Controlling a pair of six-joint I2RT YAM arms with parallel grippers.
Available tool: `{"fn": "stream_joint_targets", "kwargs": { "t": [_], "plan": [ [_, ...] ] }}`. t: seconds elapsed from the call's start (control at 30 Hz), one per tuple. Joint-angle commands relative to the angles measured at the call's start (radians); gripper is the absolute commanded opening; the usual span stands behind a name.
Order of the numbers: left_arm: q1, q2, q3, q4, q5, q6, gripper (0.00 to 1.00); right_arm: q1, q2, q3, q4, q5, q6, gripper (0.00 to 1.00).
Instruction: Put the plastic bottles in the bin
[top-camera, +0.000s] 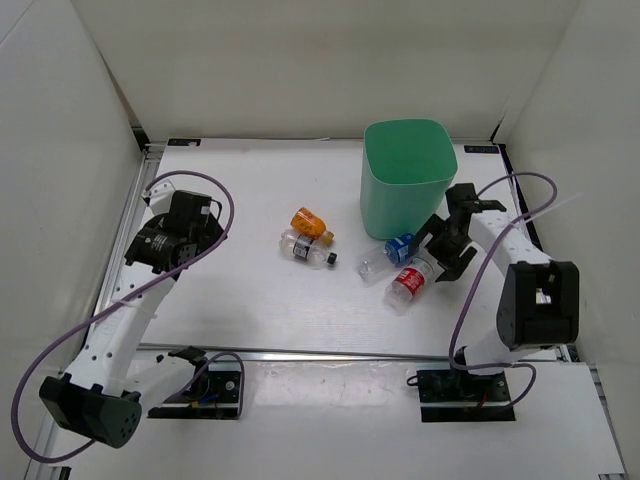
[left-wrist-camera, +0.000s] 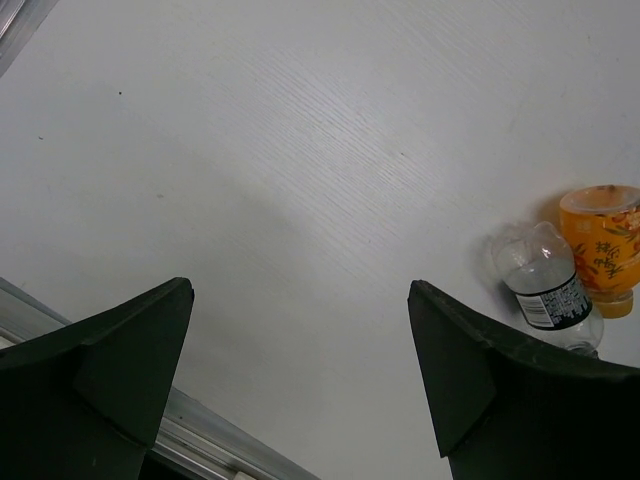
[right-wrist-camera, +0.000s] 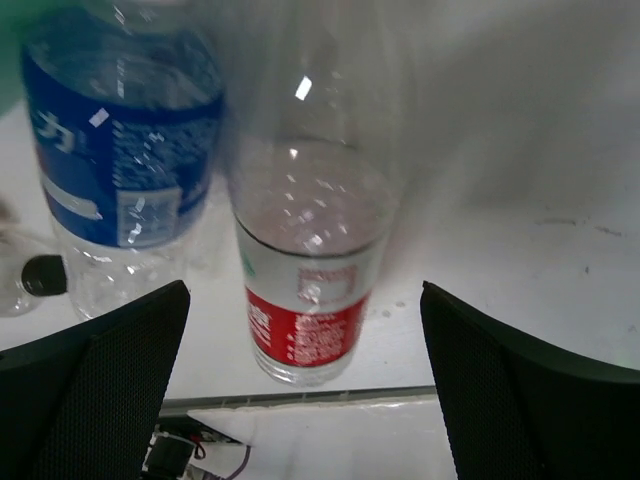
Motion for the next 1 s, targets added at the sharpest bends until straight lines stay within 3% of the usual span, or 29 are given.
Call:
{"fn": "stream_joint_targets", "kwargs": {
  "t": [0.0,0.57,0.77,0.97],
  "plan": [
    [-0.020,0.016,0.032,0.008,-0.028,0.034,1.00,0.015,0.059,0.078,0.041,0.034,-0.002,0.99],
    [-0.031,0.034,0.042,-0.056,-0.038,0.043,1.00,0.035,0.135,-0.060,0.107,0.061,0.057,0.98],
    [-0.031,0.034,0.042,-0.085,-0.028,0.021,1.00,0.035,0.135,-0.137,0.126,0.071,0.068,0.78],
    [-0.031,0.025,0.023,-0.095,-0.008,0.012,1.00,0.035,0.025,-0.171,0.078,0.089,0.056,0.58]
  ]
}}
